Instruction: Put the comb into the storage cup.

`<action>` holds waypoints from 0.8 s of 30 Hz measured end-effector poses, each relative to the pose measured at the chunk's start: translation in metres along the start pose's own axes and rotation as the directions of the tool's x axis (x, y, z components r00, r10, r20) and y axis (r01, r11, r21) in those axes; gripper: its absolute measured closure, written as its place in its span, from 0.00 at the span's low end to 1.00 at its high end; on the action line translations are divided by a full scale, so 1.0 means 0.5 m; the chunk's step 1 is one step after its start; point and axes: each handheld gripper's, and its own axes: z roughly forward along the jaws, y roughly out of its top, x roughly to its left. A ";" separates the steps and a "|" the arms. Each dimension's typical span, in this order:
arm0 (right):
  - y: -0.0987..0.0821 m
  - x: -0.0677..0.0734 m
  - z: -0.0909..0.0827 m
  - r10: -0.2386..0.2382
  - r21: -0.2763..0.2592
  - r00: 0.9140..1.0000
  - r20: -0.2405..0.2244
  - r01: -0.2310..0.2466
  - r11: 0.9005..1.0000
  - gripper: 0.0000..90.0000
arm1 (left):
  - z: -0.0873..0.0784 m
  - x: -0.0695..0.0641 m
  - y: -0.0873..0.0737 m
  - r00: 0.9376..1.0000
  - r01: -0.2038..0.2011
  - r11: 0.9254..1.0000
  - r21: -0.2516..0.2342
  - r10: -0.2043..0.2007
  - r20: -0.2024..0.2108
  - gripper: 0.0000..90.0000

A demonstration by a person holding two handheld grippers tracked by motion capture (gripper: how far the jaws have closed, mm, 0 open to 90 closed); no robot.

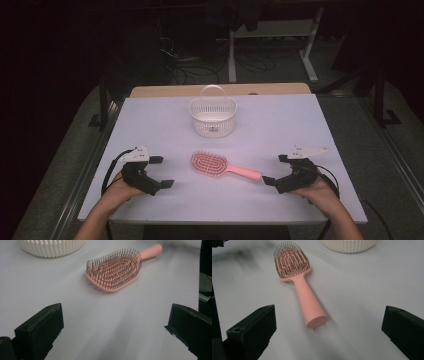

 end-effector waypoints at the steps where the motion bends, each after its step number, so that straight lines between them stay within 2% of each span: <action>1: 0.002 0.000 -0.001 0.001 0.000 1.000 0.003 -0.001 1.000 0.00 | 0.000 0.000 0.000 1.000 0.000 1.000 0.000 0.000 0.001 0.00; 15: 0.031 0.006 -0.003 -0.026 0.026 0.999 -0.021 0.026 0.999 0.00 | 0.003 -0.001 0.000 1.000 -0.003 1.000 -0.001 0.003 0.005 0.00; 20: 0.045 0.004 -0.003 -0.004 0.028 1.000 -0.017 0.004 1.000 0.00 | 0.003 -0.001 0.000 1.000 0.002 1.000 -0.002 -0.002 0.005 0.00; 24: 0.053 0.003 -0.003 -0.005 0.027 1.000 -0.030 0.006 1.000 0.00 | 0.003 -0.001 0.000 1.000 0.004 1.000 -0.003 -0.004 0.008 0.00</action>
